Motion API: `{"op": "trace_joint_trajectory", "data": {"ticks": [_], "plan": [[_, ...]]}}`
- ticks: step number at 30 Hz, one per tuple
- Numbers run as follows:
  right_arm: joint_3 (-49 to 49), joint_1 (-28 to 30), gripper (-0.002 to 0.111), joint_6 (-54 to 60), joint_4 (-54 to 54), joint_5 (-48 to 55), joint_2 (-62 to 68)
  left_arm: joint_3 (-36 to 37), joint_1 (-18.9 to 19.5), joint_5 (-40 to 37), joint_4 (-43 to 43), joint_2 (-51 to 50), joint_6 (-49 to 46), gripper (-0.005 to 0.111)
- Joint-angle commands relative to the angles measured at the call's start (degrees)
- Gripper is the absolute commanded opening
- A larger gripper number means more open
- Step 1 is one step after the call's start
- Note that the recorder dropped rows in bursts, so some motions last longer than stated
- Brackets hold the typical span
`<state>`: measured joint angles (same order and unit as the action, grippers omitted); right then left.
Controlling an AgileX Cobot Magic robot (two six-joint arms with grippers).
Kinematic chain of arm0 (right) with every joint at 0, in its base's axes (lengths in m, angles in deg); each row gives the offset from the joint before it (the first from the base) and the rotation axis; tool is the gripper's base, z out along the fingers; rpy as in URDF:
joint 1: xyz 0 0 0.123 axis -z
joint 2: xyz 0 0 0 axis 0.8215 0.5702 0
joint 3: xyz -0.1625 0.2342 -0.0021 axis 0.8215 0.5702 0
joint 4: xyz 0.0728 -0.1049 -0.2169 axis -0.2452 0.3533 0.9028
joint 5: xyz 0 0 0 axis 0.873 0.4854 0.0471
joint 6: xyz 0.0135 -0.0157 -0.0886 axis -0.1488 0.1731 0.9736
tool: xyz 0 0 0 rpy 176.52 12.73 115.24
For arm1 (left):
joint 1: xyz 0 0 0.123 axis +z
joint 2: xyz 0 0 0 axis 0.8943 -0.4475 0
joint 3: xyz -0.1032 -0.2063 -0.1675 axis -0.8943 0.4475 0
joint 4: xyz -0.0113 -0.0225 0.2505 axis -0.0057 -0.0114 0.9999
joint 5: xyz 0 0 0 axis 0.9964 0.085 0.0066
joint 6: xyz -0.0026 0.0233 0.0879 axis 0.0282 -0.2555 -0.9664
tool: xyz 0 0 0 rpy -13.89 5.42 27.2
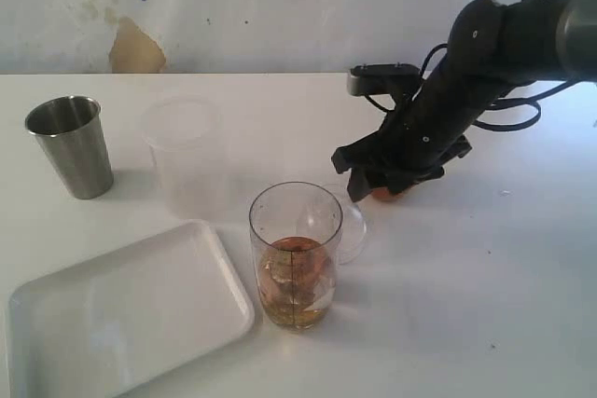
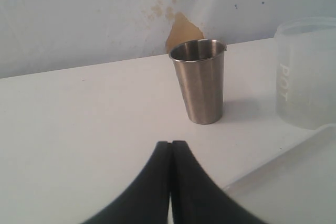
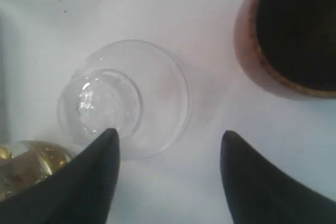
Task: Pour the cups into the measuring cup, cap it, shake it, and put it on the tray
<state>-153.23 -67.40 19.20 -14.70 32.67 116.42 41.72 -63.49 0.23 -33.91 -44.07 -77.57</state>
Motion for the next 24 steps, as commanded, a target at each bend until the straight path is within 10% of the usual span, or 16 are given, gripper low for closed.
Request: {"op": "trace_joint_trajectory", "data": {"ticks": [1,24], "plan": [[-0.43,0.19,0.053,-0.95,0.13,-0.44,1.39,0.24,-0.11,0.57,-0.17,0.29,0.09,0.000],[-0.42,-0.72,0.053,0.67,-4.48,-1.27,1.21,0.24,-0.11,0.57,-0.17,0.29,0.09,0.000]]}}
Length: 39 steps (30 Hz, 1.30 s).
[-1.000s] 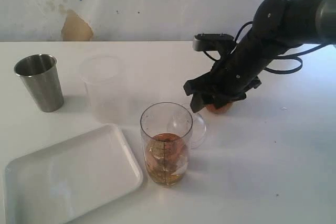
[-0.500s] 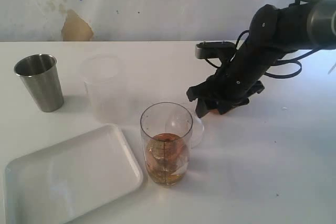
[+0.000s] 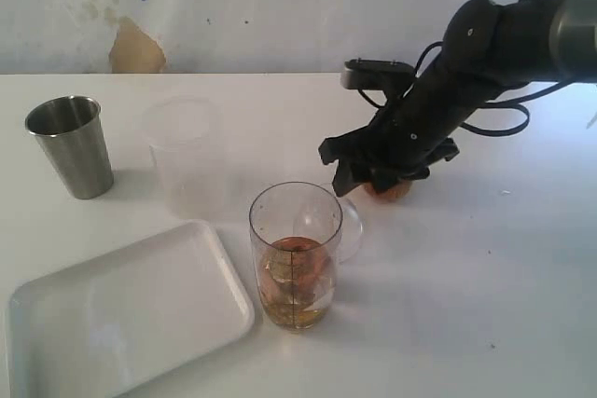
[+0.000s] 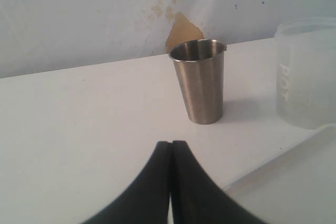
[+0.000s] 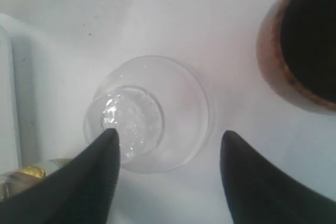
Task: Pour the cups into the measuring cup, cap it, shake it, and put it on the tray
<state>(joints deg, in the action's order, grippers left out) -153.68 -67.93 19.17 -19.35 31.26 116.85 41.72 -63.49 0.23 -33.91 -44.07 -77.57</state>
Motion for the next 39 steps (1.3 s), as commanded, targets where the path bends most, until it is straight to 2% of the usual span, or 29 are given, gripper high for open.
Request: {"op": "trace_joint_trajectory", "data": {"ticks": [1,10,21,31,36,39], "plan": [[0.03,-0.19,0.053,0.70,0.69,0.14,0.89,0.24,-0.11,0.57,-0.17,0.29,0.09,0.000],[0.03,-0.19,0.053,-2.84,6.47,0.75,0.89,0.24,-0.11,0.57,-0.17,0.29,0.09,0.000],[-1.84,-0.44,0.053,-2.84,1.00,0.76,-1.57,0.24,-0.11,0.57,-0.17,0.29,0.09,0.000],[-1.84,-0.57,0.053,-1.76,-0.43,0.93,2.27,0.24,-0.11,0.57,-0.17,0.29,0.09,0.000],[-1.84,-0.57,0.053,-2.10,2.74,1.69,3.42,0.24,-0.11,0.57,-0.17,0.29,0.09,0.000],[-1.84,-0.57,0.053,-6.60,9.79,3.71,3.42,0.24,-0.11,0.57,-0.17,0.29,0.09,0.000]]}}
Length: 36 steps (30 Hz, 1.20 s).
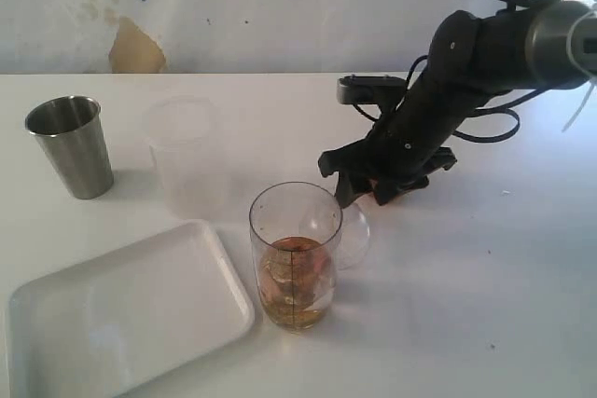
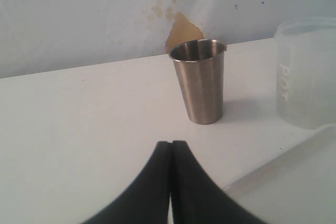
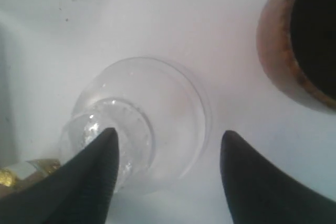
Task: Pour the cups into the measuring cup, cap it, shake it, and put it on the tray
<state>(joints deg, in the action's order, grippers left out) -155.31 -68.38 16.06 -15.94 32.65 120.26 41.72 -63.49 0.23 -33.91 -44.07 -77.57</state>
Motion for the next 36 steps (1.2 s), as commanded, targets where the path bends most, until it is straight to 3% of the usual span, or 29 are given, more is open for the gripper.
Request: {"op": "trace_joint_trajectory", "data": {"ticks": [1,15,22,27,36], "plan": [[-0.26,-0.11,0.053,-4.44,7.81,4.02,0.01,0.24,-0.11,0.57,-0.17,0.29,0.09,0.000],[-0.62,0.02,0.052,-10.60,19.86,13.29,-5.28,0.24,-0.11,0.60,-0.05,0.29,0.09,0.000],[-0.48,0.02,0.052,-9.74,15.72,12.78,-10.06,0.24,-0.11,0.60,-0.05,0.29,0.09,0.000],[1.46,-0.12,0.053,-0.84,4.97,12.07,-10.30,0.24,-0.11,0.60,-0.05,0.29,0.09,0.000],[3.78,-0.54,0.053,-1.23,7.28,9.60,-8.17,0.24,-0.11,0.60,-0.05,0.29,0.09,0.000]]}}
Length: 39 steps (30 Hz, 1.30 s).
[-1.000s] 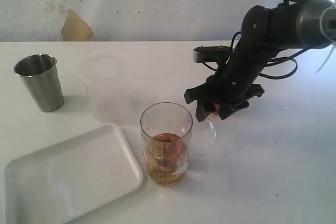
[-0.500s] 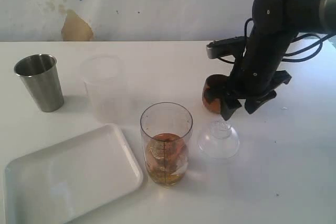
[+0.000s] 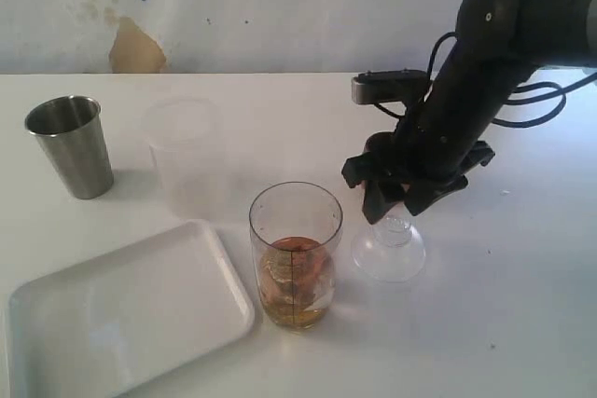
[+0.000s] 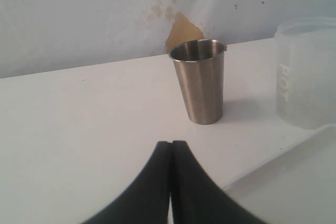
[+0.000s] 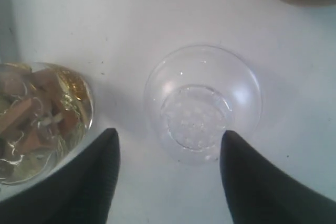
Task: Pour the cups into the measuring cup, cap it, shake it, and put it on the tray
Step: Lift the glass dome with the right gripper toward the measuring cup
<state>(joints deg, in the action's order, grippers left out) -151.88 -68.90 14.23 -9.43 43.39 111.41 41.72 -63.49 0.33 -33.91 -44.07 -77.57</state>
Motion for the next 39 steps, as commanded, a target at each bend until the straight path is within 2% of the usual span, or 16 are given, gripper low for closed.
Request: {"op": "trace_joint_trajectory", "data": {"ticks": [1,5,24,26,29,33,39], "plan": [[0.35,-0.02,0.053,0.51,1.20,-1.29,0.89,0.24,-0.11,0.50,-0.05,0.29,0.09,0.000],[0.35,-0.02,0.053,-0.92,3.86,-2.21,1.65,0.24,-0.11,0.50,-0.05,0.29,0.09,0.000],[0.93,-0.02,0.052,-0.93,3.98,-3.38,5.47,0.24,-0.11,0.50,-0.05,0.29,0.09,0.000],[0.81,-0.02,0.049,-1.03,3.98,-3.26,5.47,0.24,-0.11,0.50,-0.05,0.29,0.09,0.000],[0.46,-0.02,0.034,-1.03,3.98,-2.72,5.21,0.24,-0.11,0.50,-0.05,0.29,0.09,0.000],[-0.06,-0.02,-0.001,0.41,6.08,-0.79,3.03,0.24,-0.11,0.50,-0.05,0.29,0.09,0.000],[-0.06,-0.02,0.000,-2.22,11.42,2.55,-3.67,0.24,-0.11,0.50,-0.05,0.29,0.09,0.000]]}}
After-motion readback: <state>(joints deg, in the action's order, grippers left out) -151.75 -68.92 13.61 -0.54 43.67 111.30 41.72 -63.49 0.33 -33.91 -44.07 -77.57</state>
